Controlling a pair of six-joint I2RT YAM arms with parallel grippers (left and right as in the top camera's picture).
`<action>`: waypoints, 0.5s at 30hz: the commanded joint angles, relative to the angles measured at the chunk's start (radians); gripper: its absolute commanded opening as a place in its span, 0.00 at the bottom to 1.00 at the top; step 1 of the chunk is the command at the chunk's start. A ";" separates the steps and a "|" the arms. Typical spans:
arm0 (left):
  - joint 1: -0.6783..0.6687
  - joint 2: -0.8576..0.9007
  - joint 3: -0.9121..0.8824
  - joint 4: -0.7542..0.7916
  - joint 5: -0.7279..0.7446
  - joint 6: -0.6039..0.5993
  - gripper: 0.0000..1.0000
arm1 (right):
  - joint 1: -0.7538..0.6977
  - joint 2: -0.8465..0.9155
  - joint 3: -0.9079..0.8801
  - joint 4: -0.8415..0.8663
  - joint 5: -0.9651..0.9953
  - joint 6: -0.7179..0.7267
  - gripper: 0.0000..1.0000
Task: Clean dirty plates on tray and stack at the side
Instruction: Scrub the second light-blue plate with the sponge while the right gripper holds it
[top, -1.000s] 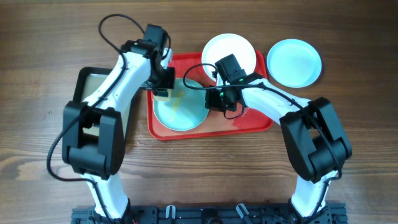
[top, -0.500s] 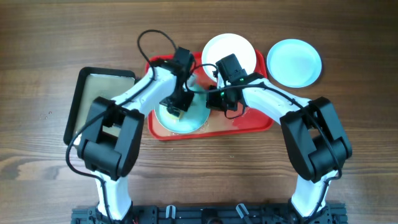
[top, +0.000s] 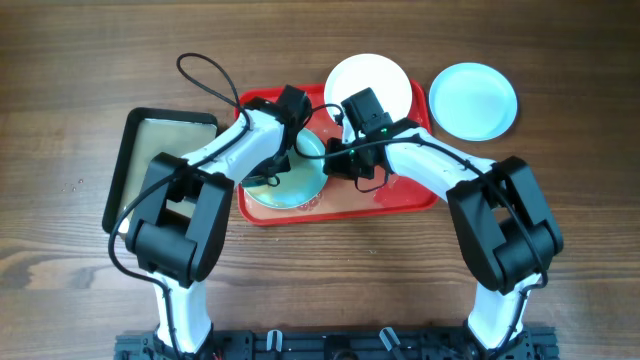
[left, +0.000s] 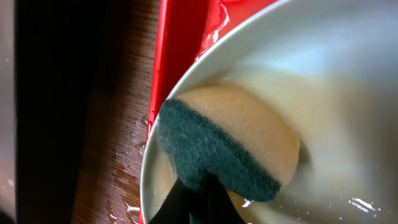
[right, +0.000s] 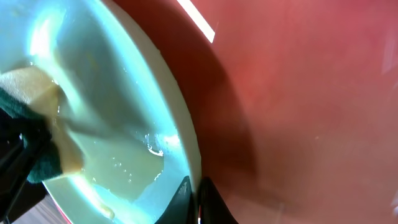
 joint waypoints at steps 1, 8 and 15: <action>-0.014 0.047 -0.033 0.101 0.008 0.227 0.04 | -0.016 0.012 0.007 -0.010 0.018 -0.005 0.04; -0.050 0.043 -0.029 0.303 0.745 0.588 0.04 | -0.016 0.012 0.007 -0.010 0.017 -0.012 0.04; -0.025 0.037 -0.022 0.356 0.820 0.570 0.04 | -0.016 0.012 0.007 -0.010 0.017 -0.013 0.04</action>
